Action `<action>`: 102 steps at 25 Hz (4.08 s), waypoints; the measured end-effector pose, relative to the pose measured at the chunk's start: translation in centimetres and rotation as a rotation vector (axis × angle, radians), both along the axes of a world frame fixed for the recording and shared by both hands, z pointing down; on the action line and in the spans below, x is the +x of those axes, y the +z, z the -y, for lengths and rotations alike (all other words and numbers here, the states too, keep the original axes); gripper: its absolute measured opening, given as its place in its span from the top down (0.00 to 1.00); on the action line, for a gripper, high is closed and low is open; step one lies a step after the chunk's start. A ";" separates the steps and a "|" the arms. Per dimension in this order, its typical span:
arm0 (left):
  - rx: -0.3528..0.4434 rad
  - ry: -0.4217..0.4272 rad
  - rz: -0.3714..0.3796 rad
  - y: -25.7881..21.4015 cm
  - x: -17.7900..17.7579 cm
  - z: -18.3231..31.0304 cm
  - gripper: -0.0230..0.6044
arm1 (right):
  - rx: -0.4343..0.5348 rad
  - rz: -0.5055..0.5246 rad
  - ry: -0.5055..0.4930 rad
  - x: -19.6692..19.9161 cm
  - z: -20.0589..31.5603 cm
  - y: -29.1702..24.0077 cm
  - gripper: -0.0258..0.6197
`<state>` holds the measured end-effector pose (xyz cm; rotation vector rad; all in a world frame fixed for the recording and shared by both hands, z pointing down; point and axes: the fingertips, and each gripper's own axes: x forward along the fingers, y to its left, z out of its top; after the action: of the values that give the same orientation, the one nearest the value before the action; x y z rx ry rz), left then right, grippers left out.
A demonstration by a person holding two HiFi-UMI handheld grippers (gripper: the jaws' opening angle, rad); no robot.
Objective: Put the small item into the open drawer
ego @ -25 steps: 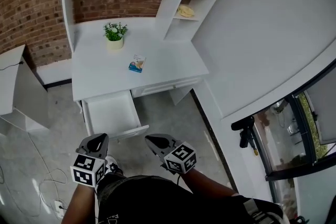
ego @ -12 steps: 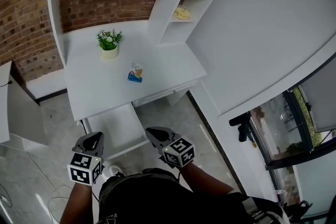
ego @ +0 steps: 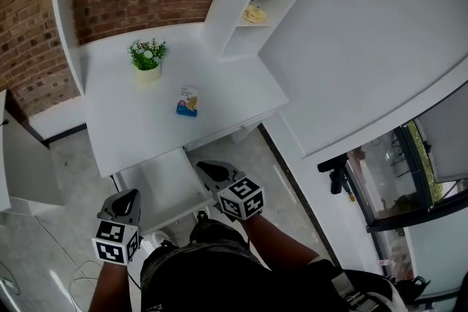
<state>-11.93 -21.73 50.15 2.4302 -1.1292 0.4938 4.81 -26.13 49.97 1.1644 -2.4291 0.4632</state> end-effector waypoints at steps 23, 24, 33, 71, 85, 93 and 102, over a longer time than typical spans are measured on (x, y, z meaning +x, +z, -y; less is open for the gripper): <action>-0.120 -0.297 0.000 2.5 0.1 5.0 0.93 | -0.099 -0.039 -0.020 4.3 18.4 6.4 0.79; -0.127 -0.306 0.001 2.6 0.1 5.0 0.93 | -0.103 -0.039 -0.010 4.3 19.3 6.7 0.77; -0.181 -0.369 0.028 4.0 -0.6 4.7 0.93 | -0.209 0.006 0.212 5.8 26.3 11.6 0.51; -0.222 -0.413 0.024 5.0 -2.8 4.0 0.93 | -0.395 -0.125 0.438 7.3 30.8 21.2 0.28; -0.181 -0.343 0.018 4.4 -1.9 3.7 0.93 | -0.379 -0.085 0.358 6.3 26.1 18.7 0.28; -0.147 -0.307 0.012 4.0 -1.4 2.9 0.93 | -0.345 -0.041 0.294 4.6 23.0 16.0 0.28; -0.131 -0.279 0.004 3.9 -1.0 1.8 0.93 | -0.318 0.025 0.221 2.3 19.0 12.9 0.28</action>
<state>-12.91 -23.50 54.02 2.1183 -1.3655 0.4666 7.13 -45.14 62.84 1.2912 -2.1512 0.8996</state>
